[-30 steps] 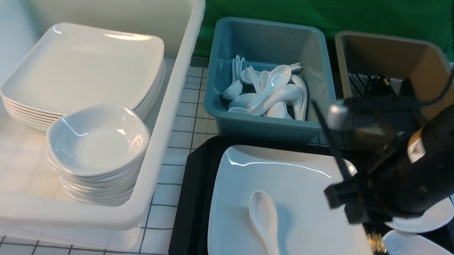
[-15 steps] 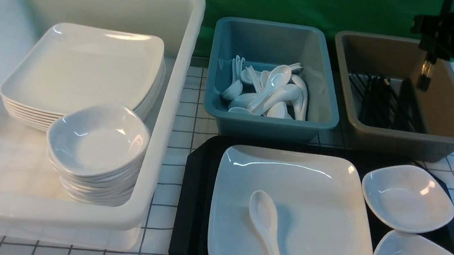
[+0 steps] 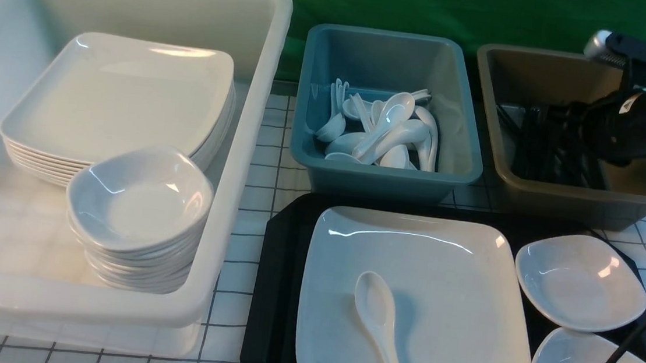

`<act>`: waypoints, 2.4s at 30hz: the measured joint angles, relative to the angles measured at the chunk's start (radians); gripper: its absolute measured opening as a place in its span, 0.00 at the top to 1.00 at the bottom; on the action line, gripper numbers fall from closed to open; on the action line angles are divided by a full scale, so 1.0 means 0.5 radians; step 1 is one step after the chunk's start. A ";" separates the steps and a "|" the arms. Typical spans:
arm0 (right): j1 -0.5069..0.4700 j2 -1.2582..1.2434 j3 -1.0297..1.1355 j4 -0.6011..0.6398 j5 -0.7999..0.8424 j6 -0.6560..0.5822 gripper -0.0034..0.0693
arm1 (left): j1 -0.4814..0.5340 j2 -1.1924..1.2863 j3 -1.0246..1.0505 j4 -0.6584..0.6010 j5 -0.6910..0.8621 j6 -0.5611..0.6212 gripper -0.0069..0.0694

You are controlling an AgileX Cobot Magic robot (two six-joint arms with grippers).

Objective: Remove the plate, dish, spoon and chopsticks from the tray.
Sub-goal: Use the right arm to put the chopsticks into the small storage box on the right, then use the left arm to grab a soup spoon from the plate

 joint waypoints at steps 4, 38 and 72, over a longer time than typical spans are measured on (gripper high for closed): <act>-0.001 -0.313 -0.140 0.000 0.621 -0.111 0.75 | 0.000 0.000 0.000 0.000 0.000 0.000 0.88; 0.619 -3.455 1.755 0.026 0.986 -0.318 0.91 | 0.000 0.000 0.000 0.000 0.000 0.000 0.88; 0.619 -3.530 1.920 0.043 0.949 -0.298 0.86 | -0.001 0.000 -0.009 -1.689 -0.493 -1.416 0.88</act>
